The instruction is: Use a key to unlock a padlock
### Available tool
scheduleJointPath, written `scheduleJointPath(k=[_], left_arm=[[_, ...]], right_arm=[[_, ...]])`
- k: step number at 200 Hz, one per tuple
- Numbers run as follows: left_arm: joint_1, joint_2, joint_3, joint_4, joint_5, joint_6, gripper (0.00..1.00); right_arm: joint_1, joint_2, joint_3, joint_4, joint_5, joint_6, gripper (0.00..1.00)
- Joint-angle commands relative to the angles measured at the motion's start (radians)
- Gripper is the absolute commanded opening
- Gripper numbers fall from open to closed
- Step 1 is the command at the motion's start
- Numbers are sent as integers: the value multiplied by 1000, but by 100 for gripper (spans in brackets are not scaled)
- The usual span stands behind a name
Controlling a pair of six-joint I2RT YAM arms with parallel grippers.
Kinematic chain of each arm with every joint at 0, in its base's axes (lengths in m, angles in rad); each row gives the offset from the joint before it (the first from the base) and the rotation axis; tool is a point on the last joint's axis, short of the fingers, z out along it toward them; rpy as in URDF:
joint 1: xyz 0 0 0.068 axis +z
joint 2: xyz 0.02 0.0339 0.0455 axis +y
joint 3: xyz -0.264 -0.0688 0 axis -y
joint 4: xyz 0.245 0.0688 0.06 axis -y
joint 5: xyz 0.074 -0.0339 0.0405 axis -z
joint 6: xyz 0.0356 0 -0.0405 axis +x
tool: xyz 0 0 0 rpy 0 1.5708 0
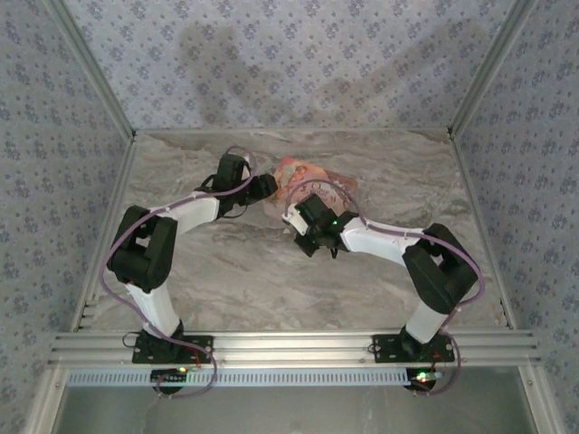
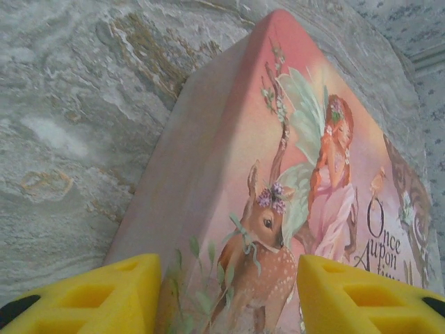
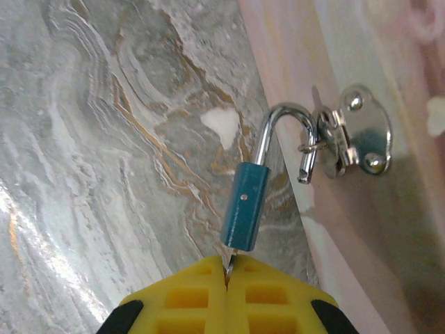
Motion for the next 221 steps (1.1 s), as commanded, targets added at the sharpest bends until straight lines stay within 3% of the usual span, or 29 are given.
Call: scheduleJointPath(k=[1, 45, 106, 167, 221], left_arm=[[-22, 1, 25, 16, 50, -21, 53], [-27, -6, 16, 24, 41, -25, 53], [-27, 20, 20, 31, 58, -31, 51], [-29, -3, 0, 35, 44, -35, 51], [19, -125, -64, 28, 11, -26, 56]], right_arm=[[20, 24, 85, 11, -8, -83, 0], [48, 61, 136, -28, -18, -138, 0], [59, -1, -4, 107, 27, -182, 0], [65, 46, 103, 114, 11, -206, 0], [111, -80, 15, 102, 51, -169, 0]])
